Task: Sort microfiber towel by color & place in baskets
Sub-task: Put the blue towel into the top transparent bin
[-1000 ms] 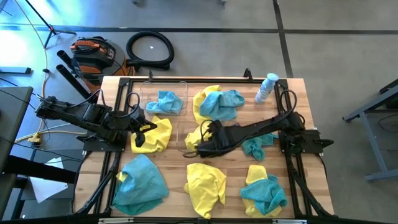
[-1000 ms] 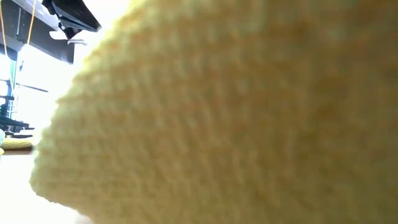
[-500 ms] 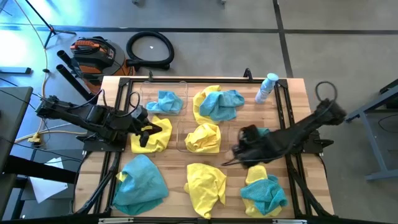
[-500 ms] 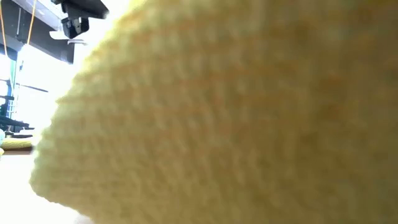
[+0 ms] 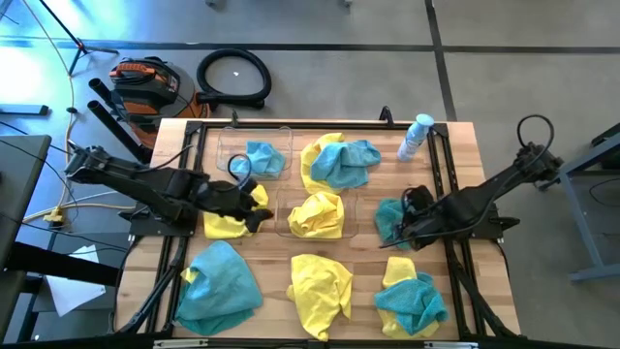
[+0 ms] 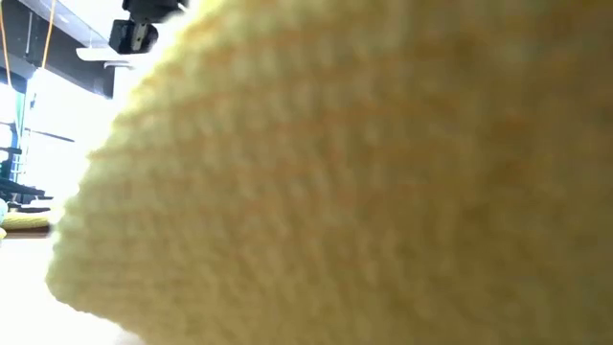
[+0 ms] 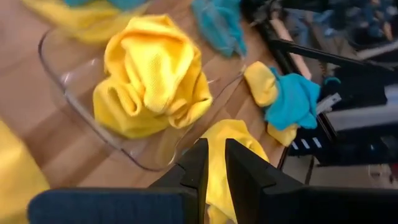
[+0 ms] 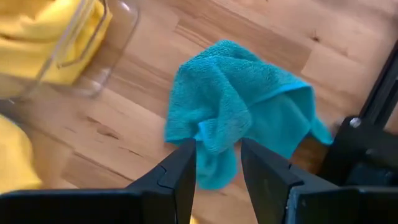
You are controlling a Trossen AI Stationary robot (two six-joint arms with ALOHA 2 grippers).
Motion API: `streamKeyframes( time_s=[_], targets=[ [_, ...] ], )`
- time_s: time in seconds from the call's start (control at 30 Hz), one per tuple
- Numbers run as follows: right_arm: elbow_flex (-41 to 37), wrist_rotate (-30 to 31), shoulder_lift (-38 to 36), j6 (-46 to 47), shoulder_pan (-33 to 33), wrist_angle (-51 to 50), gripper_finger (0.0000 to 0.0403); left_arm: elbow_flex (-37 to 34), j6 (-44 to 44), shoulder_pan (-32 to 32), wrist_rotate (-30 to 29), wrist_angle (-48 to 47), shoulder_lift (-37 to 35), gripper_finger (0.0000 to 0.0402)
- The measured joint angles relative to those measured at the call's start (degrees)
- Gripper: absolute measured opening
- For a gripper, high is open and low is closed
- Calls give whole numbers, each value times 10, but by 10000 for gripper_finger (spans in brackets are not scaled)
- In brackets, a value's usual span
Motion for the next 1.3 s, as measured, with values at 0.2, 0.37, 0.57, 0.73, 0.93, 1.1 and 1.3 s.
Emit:
streamKeyframes(
  time_s=[0.2, 0.37, 0.57, 0.73, 0.93, 1.1, 1.3],
  targets=[
    [-26, 13, -10, -70, 0, -6, 122, 17, -165, -14, 23, -105, 24, 44],
    [-32, 43, -10, -110, 0, -20, 122, 17, -332, -71, 31, -193, 37, 44],
    [-32, 62, -10, -153, 0, -49, 122, 17, -528, -177, 33, -270, 66, 44],
    [-32, 86, -10, -159, 0, -78, 122, 17, -677, -248, 116, -351, 92, 44],
    [-32, 89, -10, -169, 0, -88, 122, 17, -691, -268, 160, -318, 123, 44],
    [-32, 88, -10, -171, 0, -88, 122, 17, -674, -288, 203, -284, 140, 44],
    [-32, 88, -10, -182, 0, -88, 122, 17, -674, -319, 238, -276, 139, 44]
  ],
)
